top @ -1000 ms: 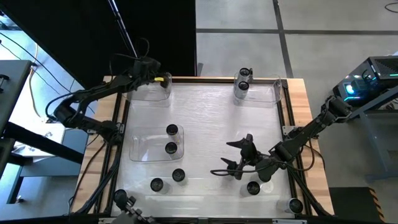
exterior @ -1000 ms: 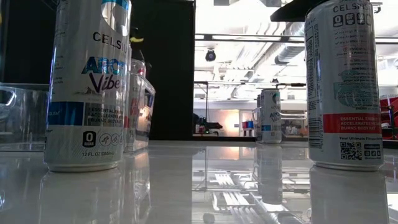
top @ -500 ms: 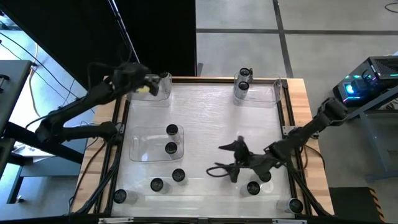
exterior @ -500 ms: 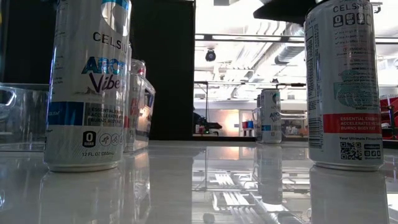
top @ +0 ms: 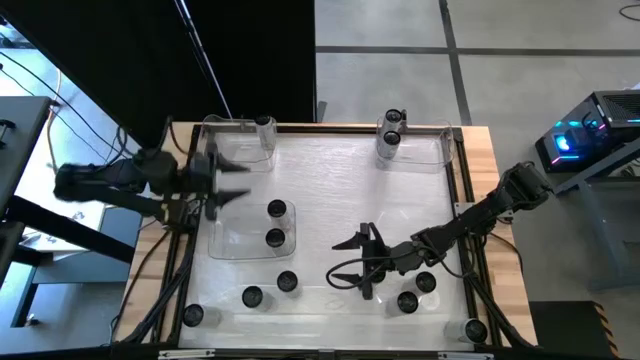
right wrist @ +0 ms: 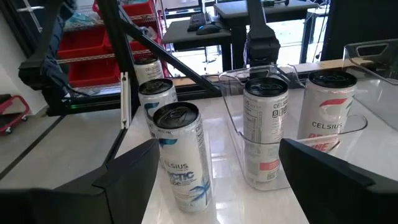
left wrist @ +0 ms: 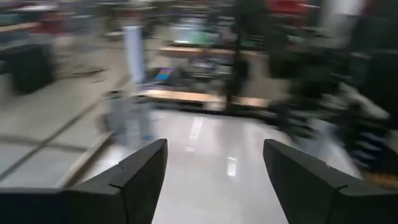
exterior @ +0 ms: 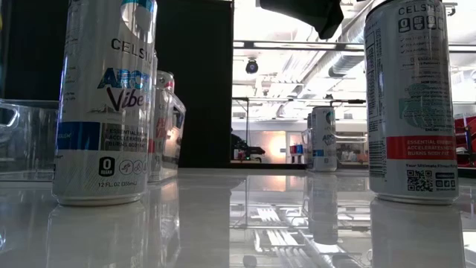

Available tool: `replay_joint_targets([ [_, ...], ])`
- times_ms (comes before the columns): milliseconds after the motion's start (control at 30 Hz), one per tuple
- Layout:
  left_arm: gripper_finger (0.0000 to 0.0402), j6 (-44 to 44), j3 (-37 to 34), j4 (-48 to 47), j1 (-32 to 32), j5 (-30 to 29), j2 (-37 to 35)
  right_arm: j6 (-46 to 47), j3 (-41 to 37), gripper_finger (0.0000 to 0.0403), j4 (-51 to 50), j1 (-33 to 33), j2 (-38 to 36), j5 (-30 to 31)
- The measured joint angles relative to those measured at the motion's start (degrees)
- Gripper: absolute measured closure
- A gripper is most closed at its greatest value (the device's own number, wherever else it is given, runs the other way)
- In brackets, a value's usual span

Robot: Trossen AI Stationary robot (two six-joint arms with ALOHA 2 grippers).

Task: Sort soda cans
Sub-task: Put the white-yellow can into the top left transparent bin

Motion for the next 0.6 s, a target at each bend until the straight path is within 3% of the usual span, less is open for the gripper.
replay_joint_targets([
  [167, 0.0166, 0.80, 0.00, -0.05, -14.09, -4.32, 5.07, 0.05, 0.00, 0.0075, 0.00, 0.03, 0.00, 0.00],
  [300, 0.0172, -4.91, 2.14, -2.05, -22.53, -10.68, 10.15, 0.01, 0.00, 0.0075, 0.00, 0.03, 0.00, -0.02],
  [467, 0.0173, -15.48, 10.56, -15.01, -30.41, -16.11, 16.68, -0.15, 0.00, 0.0075, -0.48, 0.16, -0.29, -1.88],
  [600, 0.0173, -26.43, 19.84, -28.11, -34.24, -15.40, 22.81, -3.79, 0.02, 0.0075, -0.15, 0.21, -2.44, -2.93],
])
